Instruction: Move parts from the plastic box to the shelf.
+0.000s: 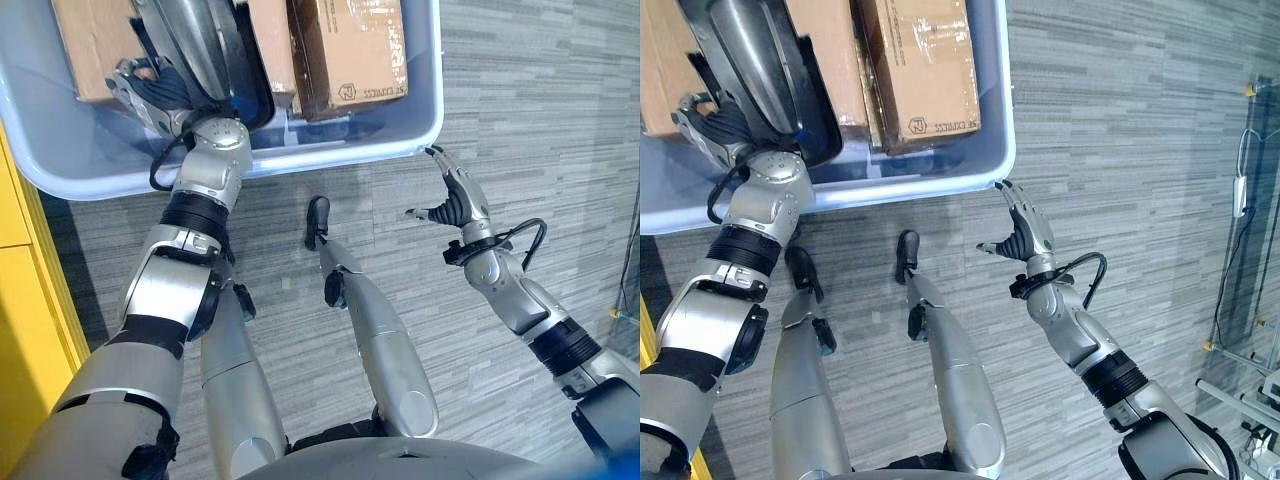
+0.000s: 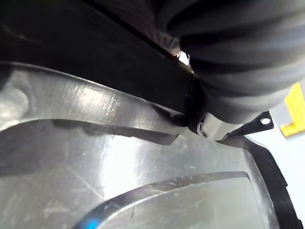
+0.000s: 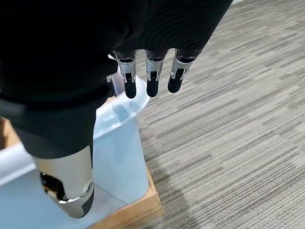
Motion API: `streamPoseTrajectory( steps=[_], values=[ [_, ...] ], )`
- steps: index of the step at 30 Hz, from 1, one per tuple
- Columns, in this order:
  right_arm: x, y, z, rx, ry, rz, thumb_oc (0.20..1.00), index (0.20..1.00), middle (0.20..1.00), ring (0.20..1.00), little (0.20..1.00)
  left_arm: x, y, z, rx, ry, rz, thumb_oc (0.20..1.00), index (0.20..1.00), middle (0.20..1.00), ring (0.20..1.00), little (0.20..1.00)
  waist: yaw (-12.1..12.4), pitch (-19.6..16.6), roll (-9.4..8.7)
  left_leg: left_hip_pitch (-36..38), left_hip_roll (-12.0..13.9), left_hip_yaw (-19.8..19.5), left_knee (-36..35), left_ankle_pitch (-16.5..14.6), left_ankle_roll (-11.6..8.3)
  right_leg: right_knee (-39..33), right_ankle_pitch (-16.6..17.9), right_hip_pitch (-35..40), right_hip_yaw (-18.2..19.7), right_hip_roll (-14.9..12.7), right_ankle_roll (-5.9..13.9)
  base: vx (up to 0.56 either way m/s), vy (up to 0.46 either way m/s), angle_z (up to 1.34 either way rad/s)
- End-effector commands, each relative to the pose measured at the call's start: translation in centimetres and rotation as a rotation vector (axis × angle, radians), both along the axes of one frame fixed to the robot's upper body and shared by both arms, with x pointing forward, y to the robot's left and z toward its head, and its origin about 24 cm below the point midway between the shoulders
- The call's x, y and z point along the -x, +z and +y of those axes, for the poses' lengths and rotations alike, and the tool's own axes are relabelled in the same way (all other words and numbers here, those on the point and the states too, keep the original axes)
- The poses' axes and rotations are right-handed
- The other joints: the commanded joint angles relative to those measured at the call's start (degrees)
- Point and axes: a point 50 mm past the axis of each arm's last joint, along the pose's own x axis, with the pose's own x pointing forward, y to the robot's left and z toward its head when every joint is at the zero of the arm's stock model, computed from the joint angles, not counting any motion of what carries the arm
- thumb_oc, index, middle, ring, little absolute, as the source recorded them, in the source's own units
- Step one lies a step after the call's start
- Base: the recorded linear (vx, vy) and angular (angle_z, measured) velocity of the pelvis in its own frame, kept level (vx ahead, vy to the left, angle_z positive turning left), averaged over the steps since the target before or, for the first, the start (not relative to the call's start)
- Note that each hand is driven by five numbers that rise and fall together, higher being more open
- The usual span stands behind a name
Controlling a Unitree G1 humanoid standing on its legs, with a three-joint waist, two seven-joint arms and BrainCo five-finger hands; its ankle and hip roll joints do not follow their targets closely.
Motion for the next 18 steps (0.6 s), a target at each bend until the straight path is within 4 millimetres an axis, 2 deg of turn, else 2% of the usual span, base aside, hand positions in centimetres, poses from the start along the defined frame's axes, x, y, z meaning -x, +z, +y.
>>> streamPoseTrajectory(
  steps=[1, 8, 12, 14, 17, 18],
  values=[
    [0.0, 3.9, -0.1, -0.049, 0.005, -0.161, 1.0, 1.0, 1.0, 1.0, 1.0, -0.2, -10.9, -1.0, 0.317, -0.261, 0.33, 0.2, 0.2, 0.2, 0.2, 0.2, -2.4, 4.6, -4.36, -2.1, 1.9, -2.7, 7.6, 1.4, -1.69, -0.5, 3.6, 1.8, 1.5, -0.4, 2.39, -0.01, -0.037, 0.19],
    [0.0, 3.9, 0.1, -0.049, 0.019, -0.165, 1.0, 1.0, 1.0, 1.0, 1.0, -0.3, -10.6, -1.3, 0.356, -0.265, 0.282, 0.2, 0.2, 0.2, 0.2, 0.2, -2.7, 4.6, -4.53, -2.6, 2.0, -2.6, 8.1, 1.3, -1.73, -0.5, 3.7, 1.2, 1.6, -0.2, 2.29, -0.02, -0.04, -0.11],
    [0.2, 3.6, 0.3, -0.05, 0.029, -0.165, 1.0, 1.0, 1.0, 1.0, 1.0, -0.1, -10.4, -1.3, 0.338, -0.262, 0.252, 0.2, 0.2, 0.2, 0.2, 0.2, -2.7, 4.6, -4.0, -1.4, 2.1, -2.1, 7.6, 1.4, -1.78, -0.7, 3.3, 2.2, 1.9, -0.1, 2.13, -0.02, 0.014, 0.04],
    [0.3, 3.5, 0.4, -0.056, 0.036, -0.169, 1.0, 1.0, 1.0, 1.0, 1.0, -0.1, -9.8, -1.2, 0.299, -0.251, 0.222, 0.2, 0.2, 0.2, 0.2, 0.2, -2.8, 4.6, -3.43, 0.3, 2.1, -1.4, 6.7, 1.4, -1.75, -1.2, 3.1, 3.8, 2.2, 0.0, 2.01, -0.05, 0.041, -0.01],
    [0.7, 2.9, 0.2, -0.044, 0.047, -0.164, 1.0, 1.0, 1.0, 1.0, 1.0, 0.4, -7.7, -0.5, 0.095, -0.172, 0.107, 0.2, 0.2, 0.2, 0.2, 0.2, -2.3, 4.6, -0.56, 7.8, 2.5, 1.0, 3.0, 1.9, -1.76, -3.0, 1.8, 10.0, 2.7, 0.3, 1.41, -0.05, 0.091, -0.07],
    [0.7, 2.8, 0.1, -0.044, 0.047, -0.162, 1.0, 1.0, 1.0, 1.0, 1.0, 0.5, -7.6, -0.4, 0.086, -0.167, 0.101, 0.2, 0.2, 0.2, 0.2, 0.2, -2.3, 4.6, -0.37, 8.4, 2.6, 1.1, 2.7, 2.0, -1.78, -3.1, 1.7, 10.6, 2.7, 0.3, 1.36, -0.03, 0.088, -0.06]
  ],
)
